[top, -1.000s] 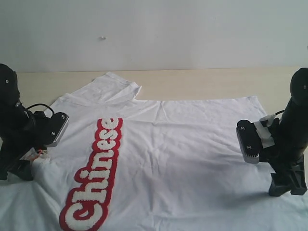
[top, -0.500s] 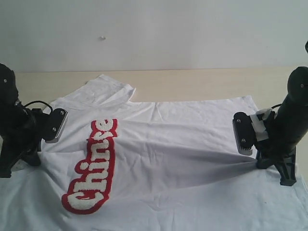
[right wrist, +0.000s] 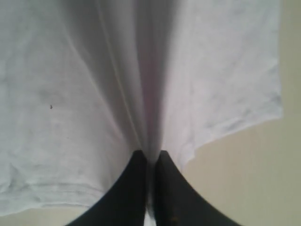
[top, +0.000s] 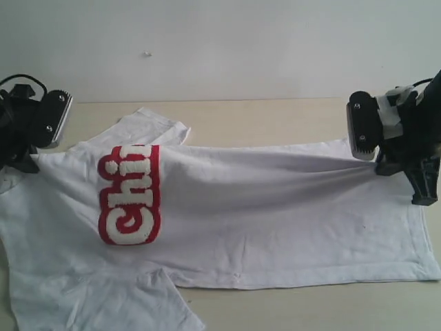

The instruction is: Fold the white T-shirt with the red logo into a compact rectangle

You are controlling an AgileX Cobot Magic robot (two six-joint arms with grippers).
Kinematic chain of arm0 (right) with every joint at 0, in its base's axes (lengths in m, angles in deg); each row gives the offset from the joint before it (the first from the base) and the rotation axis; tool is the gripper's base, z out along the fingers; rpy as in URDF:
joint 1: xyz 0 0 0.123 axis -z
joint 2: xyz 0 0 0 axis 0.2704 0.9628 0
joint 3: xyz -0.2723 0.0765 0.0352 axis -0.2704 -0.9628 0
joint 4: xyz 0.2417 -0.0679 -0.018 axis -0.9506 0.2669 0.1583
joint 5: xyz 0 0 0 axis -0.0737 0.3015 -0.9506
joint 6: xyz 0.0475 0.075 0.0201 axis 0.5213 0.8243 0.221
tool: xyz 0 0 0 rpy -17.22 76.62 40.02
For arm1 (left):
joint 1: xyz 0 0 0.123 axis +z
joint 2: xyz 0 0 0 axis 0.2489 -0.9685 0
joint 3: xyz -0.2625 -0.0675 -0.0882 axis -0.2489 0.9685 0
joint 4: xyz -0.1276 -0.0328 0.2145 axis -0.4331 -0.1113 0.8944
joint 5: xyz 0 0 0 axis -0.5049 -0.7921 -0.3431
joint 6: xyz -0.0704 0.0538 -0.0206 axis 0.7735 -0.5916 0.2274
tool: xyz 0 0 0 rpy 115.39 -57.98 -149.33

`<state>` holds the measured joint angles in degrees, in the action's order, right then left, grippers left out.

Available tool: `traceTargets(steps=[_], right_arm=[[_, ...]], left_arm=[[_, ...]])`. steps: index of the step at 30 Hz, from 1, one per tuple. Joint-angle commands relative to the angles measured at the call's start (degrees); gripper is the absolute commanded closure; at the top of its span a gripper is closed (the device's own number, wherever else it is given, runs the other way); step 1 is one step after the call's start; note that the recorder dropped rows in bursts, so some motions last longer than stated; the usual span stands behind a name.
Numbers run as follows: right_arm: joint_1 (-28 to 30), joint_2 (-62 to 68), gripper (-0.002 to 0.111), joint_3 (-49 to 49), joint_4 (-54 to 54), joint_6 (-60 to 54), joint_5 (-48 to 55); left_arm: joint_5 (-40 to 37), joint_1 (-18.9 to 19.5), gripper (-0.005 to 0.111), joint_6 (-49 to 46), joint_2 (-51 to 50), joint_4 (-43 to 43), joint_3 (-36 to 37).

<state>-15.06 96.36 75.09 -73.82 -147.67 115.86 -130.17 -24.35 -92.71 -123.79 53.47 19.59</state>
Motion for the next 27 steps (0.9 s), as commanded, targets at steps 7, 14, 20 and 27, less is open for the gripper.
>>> traceTargets(steps=[7,14,20,27], right_arm=[[0.14,-10.80,0.108,4.14,4.92,3.38,6.38],[0.03,-18.01,0.108,4.14,4.45,3.38,11.31],[0.03,-26.65,0.108,4.14,4.29,4.28,13.30],[0.03,-34.52,0.108,4.14,2.58,4.41,18.68]], left_arm=[[-7.92,3.23,0.104,4.93,14.47,5.37,-2.71],[-15.30,5.27,0.104,4.71,22.56,0.34,-2.65],[-16.04,5.27,0.104,6.57,30.63,-2.75,-2.65],[-18.88,5.27,0.104,9.34,37.23,-5.06,-2.65]])
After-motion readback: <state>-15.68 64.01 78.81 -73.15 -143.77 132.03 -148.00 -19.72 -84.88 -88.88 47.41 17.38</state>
